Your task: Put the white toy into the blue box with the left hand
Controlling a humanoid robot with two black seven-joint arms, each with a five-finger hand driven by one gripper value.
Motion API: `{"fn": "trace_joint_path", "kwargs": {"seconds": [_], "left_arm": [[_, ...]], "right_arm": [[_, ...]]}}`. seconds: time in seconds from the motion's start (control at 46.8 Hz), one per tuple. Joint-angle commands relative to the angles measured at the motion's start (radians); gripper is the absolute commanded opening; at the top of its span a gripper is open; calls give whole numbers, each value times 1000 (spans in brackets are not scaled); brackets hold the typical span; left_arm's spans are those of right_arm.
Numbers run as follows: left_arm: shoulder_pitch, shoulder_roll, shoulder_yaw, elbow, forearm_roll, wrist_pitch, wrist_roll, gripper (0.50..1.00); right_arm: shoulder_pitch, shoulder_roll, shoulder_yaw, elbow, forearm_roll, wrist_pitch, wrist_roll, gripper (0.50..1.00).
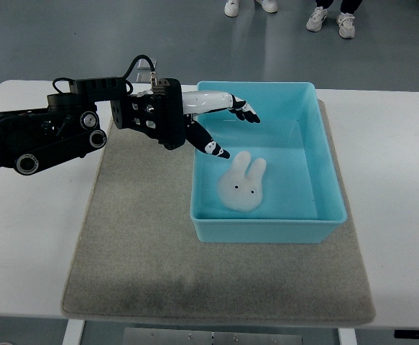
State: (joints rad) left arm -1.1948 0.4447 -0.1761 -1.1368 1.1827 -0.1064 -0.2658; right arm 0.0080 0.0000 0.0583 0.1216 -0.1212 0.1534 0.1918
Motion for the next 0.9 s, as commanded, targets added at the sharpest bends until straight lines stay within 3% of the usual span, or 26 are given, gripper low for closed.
{"fn": "trace_joint_path", "kwargs": {"seconds": [0.0, 0.171, 0.385, 0.62, 0.876], "left_arm": [[3, -1, -45, 32, -20, 34, -6, 872], [9, -27, -66, 100, -23, 134, -6, 883], [11, -29, -69, 173, -70, 154, -4, 883], [-2, -32, -69, 207, -311, 249, 8, 883], [-8, -49, -74, 295, -802, 290, 17, 883]], "right_arm": [[0, 0, 0, 0, 0, 0, 0, 936], [0, 0, 0, 0, 0, 0, 0, 936], [0, 0, 0, 0, 0, 0, 0, 936], [0, 0, 0, 0, 0, 0, 0, 936], [0, 0, 0, 1, 0, 0, 0, 936]]}}
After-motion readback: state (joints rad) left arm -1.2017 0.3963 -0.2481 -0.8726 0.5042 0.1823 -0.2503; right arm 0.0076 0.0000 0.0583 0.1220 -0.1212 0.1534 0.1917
